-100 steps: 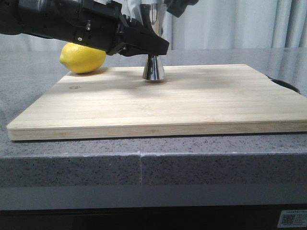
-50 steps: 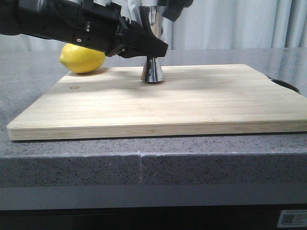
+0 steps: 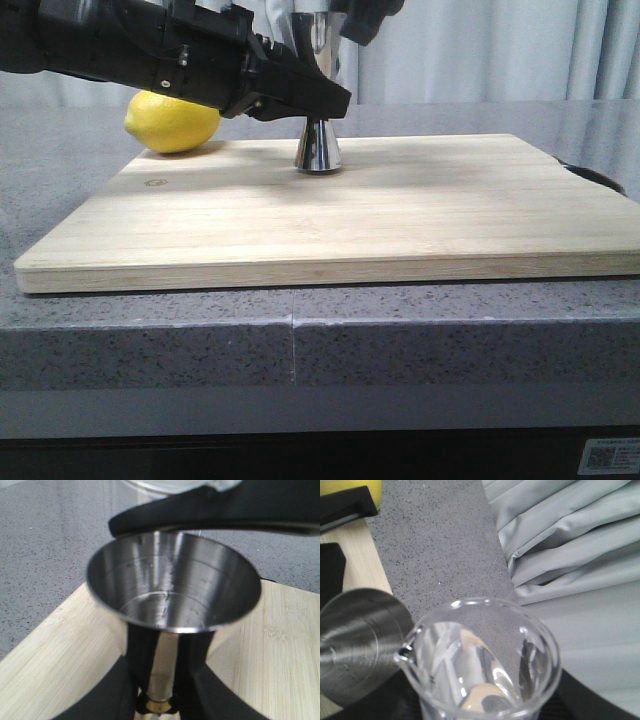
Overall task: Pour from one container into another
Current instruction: 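Hold the beaker tilted, pouring liquid into the jigger held by left gripper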
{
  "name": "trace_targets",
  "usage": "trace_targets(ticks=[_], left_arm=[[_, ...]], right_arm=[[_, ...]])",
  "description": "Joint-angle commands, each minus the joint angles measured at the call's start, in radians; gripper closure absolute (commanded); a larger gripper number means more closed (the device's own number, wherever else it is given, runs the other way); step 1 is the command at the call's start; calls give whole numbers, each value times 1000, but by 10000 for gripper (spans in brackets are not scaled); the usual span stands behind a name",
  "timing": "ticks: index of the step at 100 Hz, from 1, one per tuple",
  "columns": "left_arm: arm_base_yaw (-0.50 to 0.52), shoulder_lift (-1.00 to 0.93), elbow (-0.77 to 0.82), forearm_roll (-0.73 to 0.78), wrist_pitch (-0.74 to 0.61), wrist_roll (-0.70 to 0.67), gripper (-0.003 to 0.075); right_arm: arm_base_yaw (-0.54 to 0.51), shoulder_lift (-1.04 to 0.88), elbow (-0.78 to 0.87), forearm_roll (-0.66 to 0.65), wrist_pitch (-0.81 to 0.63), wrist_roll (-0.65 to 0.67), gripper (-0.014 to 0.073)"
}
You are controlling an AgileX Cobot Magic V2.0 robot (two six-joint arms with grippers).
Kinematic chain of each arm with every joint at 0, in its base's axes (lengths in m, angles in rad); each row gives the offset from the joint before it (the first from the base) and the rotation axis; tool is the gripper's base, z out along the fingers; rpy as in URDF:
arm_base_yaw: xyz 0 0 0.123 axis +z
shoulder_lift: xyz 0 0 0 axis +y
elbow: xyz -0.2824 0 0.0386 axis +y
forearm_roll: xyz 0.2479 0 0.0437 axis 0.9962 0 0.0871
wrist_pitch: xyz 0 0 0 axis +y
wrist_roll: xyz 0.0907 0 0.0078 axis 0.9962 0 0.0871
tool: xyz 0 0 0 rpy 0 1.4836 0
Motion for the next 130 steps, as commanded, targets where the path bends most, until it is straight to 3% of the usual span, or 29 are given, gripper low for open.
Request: trace_targets(ticks=[1,130], left_arm=[[-7,-52,-29,-76,56,-1,739],[-7,-52,-29,-76,56,-1,739]], right_arm=[[3,-38,-33,-32,-29,-3,326],[3,-41,-72,-130,0,-3,326]])
